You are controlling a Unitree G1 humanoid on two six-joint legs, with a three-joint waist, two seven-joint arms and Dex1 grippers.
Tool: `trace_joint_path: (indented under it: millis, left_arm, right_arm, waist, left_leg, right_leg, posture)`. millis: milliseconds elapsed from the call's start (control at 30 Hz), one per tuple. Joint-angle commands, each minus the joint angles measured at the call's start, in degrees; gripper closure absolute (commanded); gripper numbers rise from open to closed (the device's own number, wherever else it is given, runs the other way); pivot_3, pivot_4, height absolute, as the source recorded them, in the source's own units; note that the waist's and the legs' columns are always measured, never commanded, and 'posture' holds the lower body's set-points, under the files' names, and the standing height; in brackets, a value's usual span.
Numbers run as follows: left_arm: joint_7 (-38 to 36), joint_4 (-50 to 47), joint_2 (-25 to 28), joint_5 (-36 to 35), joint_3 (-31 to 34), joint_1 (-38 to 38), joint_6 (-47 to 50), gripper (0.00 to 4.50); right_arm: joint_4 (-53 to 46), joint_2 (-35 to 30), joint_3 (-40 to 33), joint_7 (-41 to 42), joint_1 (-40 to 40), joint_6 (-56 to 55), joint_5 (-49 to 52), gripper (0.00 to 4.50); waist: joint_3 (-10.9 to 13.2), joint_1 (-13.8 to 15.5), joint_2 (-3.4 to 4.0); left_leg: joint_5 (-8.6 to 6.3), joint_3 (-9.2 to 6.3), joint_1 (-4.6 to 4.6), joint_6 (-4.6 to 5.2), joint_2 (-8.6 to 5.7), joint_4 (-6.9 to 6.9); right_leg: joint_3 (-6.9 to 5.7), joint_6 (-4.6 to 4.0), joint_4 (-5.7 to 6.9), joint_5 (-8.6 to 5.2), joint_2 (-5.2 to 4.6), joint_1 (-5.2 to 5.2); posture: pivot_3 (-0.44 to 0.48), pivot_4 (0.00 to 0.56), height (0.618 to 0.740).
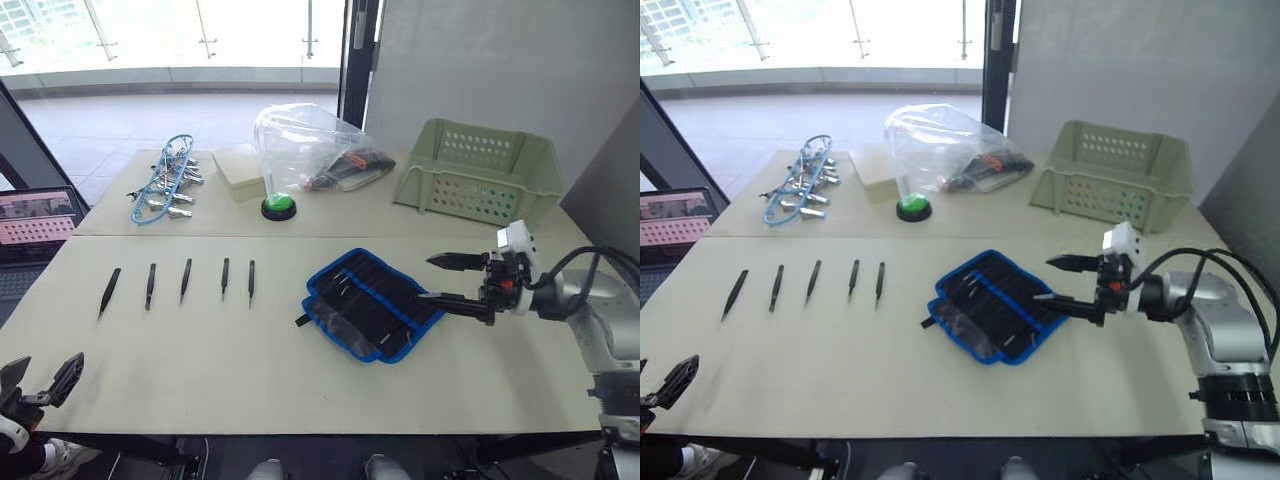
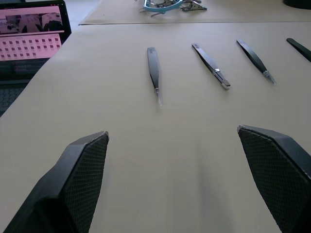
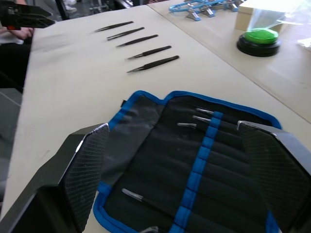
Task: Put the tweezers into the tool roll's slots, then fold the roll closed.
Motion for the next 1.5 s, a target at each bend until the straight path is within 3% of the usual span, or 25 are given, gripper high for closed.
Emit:
trace_joint_path:
  millis: [33,367,733,833,1000,1200,1500]
  left_arm:
    - [0.0,2.3,1.7,-0.5,-0.4,-2.6,1.2,0.0]
    - [6.3,14.2,5.6,6.2,-8.7,-16.3,5.8,0.0]
    - [8.6,35.0,8.4,13.6,-16.0,-34.7,0.4,0.0]
    - [7.9,37.4,8.6,15.4,-17.9,-36.1,-1.7,0.75]
    - [7.4,41.2,8.7,17.7,-20.3,-39.2,-6.3,2.42]
    - [7.1,38.7,7.9,16.8,-19.8,-37.4,-9.2,4.45]
    - [7.5,35.4,9.1,13.5,-15.2,-34.8,-8.5,4.48]
  right_arm:
    - [-3.3,-1.3,-5.3,-1.4,2.3,-0.5,2.3,0.03]
    - [-8.3,-0.6,-8.2,-6.8,6.9,1.4,4.6,0.03]
    - [-12.3,1.5,-7.4,-10.6,7.8,2.2,5.7,0.03]
    - [-12.3,1.5,-7.5,-10.6,7.8,2.0,5.6,0.0]
    - [-12.3,1.8,-7.8,-10.8,7.5,2.0,6.1,0.0]
    - [-12.0,1.2,-8.4,-10.5,7.6,1.7,6.2,0.0]
    - [-10.5,1.2,-7.2,-10.0,7.1,0.4,4.5,0.0]
  waist:
    - [0.0,-0.2,-0.01]
    - [0.0,-0.3,0.01]
    - [0.0,0.0,0.0]
    - [0.0,0.0,0.0]
    - [0.0,0.4,0.0]
    - [0.0,0.0,0.0]
    - [0.0,-0.1,-0.01]
  left_leg:
    - [0.0,0.01,0.0,0.0,0.01,0.0]
    - [0.0,0.0,0.04,0.0,0.03,-0.01]
    - [0.06,-0.03,0.03,-0.1,-0.04,-0.01]
    - [0.06,-0.02,0.03,-0.1,-0.03,-0.03]
    - [0.07,-0.03,0.03,-0.12,-0.06,-0.03]
    - [0.07,-0.03,0.01,-0.12,-0.04,-0.03]
    - [0.07,-0.03,0.0,-0.12,-0.03,-0.04]
  right_leg:
    - [0.01,0.0,-0.01,0.0,0.0,0.0]
    - [0.03,-0.01,0.07,0.01,0.05,-0.01]
    - [0.02,0.0,0.12,0.03,-0.01,-0.03]
    - [0.02,0.0,0.12,0.03,-0.02,-0.04]
    - [0.02,0.02,0.13,0.04,-0.05,-0.03]
    - [0.03,0.02,0.13,0.04,-0.05,-0.07]
    - [0.03,0.02,0.12,0.04,-0.04,-0.1]
  posture:
    - [0.0,0.15,0.74]
    - [0.0,0.15,0.74]
    - [0.0,0.15,0.74]
    - [0.0,0.15,0.74]
    - [0.0,0.15,0.74]
    - [0.0,0.15,0.74]
    - [0.0,0.15,0.74]
